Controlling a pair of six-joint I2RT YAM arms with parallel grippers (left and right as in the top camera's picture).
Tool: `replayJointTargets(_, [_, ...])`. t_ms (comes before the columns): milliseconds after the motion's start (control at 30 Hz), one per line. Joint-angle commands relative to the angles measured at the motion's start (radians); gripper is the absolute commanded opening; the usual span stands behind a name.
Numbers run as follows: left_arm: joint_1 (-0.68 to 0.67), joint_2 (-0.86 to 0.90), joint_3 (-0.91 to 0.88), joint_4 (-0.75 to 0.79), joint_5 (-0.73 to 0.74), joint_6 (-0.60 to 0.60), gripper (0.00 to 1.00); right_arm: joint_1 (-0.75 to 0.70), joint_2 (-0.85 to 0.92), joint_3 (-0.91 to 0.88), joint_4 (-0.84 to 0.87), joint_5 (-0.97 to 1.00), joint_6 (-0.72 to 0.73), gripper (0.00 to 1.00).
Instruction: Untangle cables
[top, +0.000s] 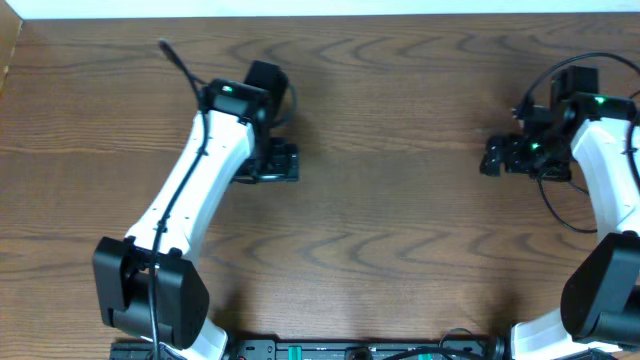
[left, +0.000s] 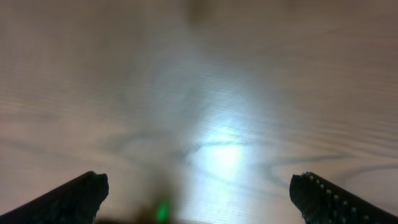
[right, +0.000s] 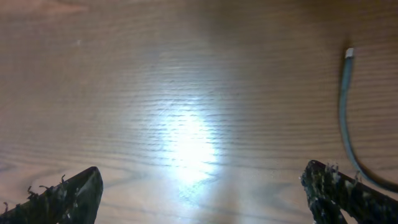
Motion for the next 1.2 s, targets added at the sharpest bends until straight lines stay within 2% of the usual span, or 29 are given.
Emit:
replayJointTargets(0, [0.079,-0.006,0.002,-0.073,-0.021,-0.032,0.99,0.034,-0.024,0.002,-0.028,-0.034,0.024,0.99])
replayJointTargets(100, [0.106,-0.013,-0.017,-0.108,-0.021,-0.027,0.99,0.045,-0.101,-0.014,-0.022,-0.081,0.025,0.99])
replayJointTargets(233, [0.104,-0.128,-0.149,0.005,-0.021,-0.022,0.99,0.045,-0.306,-0.119,0.067,-0.063,0.025,0.99])
replayJointTargets(333, [0.104,-0.287,-0.275,0.116,-0.021,-0.002,0.99,0.045,-0.495,-0.245,0.168,-0.053,0.024,0.99])
replayJointTargets(433, [0.104,-0.552,-0.426,0.257,-0.022,0.029,0.99,0.045,-0.706,-0.374,0.261,-0.052,0.021,0.99])
replayJointTargets(533, [0.104,-0.75,-0.511,0.331,-0.032,0.033,0.99,0.045,-0.812,-0.424,0.27,-0.052,0.021,0.99])
replayJointTargets(600, [0.104,-0.872,-0.532,0.327,-0.032,0.033,0.99,0.045,-0.862,-0.436,0.255,-0.052,0.021,0.99])
replayJointTargets(767, [0.104,-1.018,-0.532,0.327,-0.032,0.033,0.99,0.045,-0.875,-0.436,0.225,-0.052,0.021,0.99])
replayJointTargets(1167, [0.104,-1.026,-0.532,0.324,-0.032,0.033,0.99,0.045,-0.875,-0.436,0.208,-0.052,0.021,0.99])
